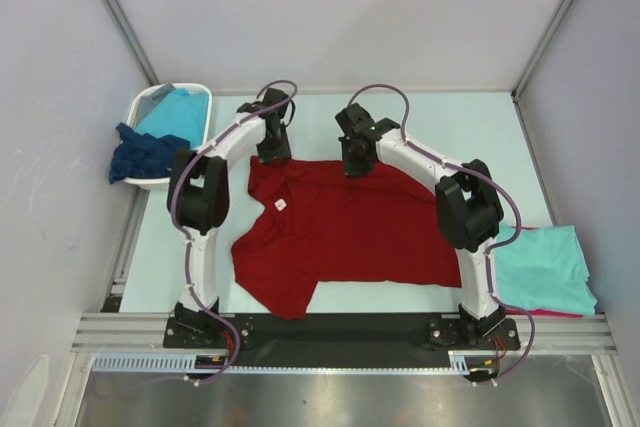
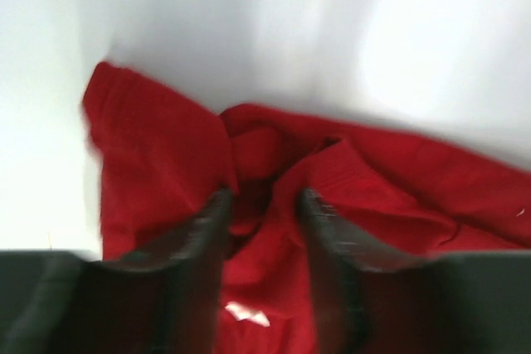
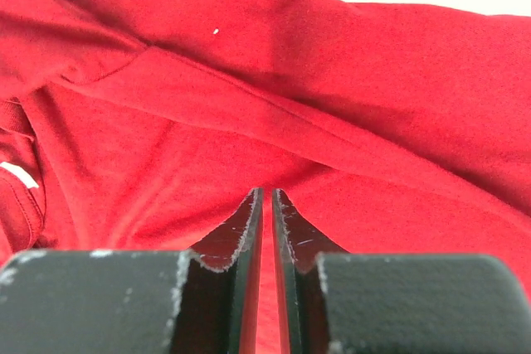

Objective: Fold and stack the t-shirts
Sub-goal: Fold the flattened tshirt in 1/3 of the way

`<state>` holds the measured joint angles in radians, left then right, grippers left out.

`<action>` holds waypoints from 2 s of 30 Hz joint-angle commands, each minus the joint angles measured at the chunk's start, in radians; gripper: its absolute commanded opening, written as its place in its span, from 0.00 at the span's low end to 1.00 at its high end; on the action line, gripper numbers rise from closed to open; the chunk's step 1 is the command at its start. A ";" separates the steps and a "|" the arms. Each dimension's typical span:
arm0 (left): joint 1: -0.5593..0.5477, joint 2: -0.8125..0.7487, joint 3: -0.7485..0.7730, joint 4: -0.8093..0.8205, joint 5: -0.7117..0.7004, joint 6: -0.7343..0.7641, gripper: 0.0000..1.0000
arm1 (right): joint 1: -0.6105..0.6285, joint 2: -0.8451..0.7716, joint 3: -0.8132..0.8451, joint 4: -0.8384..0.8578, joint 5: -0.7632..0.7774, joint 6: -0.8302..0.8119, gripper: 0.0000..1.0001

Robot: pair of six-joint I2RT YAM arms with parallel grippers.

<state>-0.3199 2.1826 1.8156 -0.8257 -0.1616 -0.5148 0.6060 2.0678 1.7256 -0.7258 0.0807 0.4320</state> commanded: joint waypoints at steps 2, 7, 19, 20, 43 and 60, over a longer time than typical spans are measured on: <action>0.007 -0.245 -0.140 0.037 -0.072 0.009 0.52 | 0.017 -0.012 0.009 0.022 -0.010 -0.010 0.14; 0.007 -0.449 -0.334 0.076 -0.121 0.001 0.56 | 0.021 -0.011 0.009 0.025 -0.015 -0.009 0.14; 0.004 -0.514 -0.531 0.109 -0.107 -0.014 0.57 | 0.035 -0.014 0.008 0.016 0.001 -0.010 0.13; 0.004 -0.511 -0.547 0.123 -0.105 -0.014 0.56 | 0.035 -0.015 0.006 0.016 0.001 -0.012 0.13; 0.007 -0.371 -0.558 0.178 -0.058 -0.001 0.49 | 0.029 -0.081 -0.061 0.011 0.037 -0.006 0.13; 0.007 -0.411 -0.572 0.178 -0.062 -0.001 0.07 | 0.032 -0.087 -0.084 0.028 0.031 0.008 0.11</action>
<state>-0.3180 1.8320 1.2415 -0.6628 -0.2218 -0.5140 0.6346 2.0262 1.6394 -0.7197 0.1009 0.4335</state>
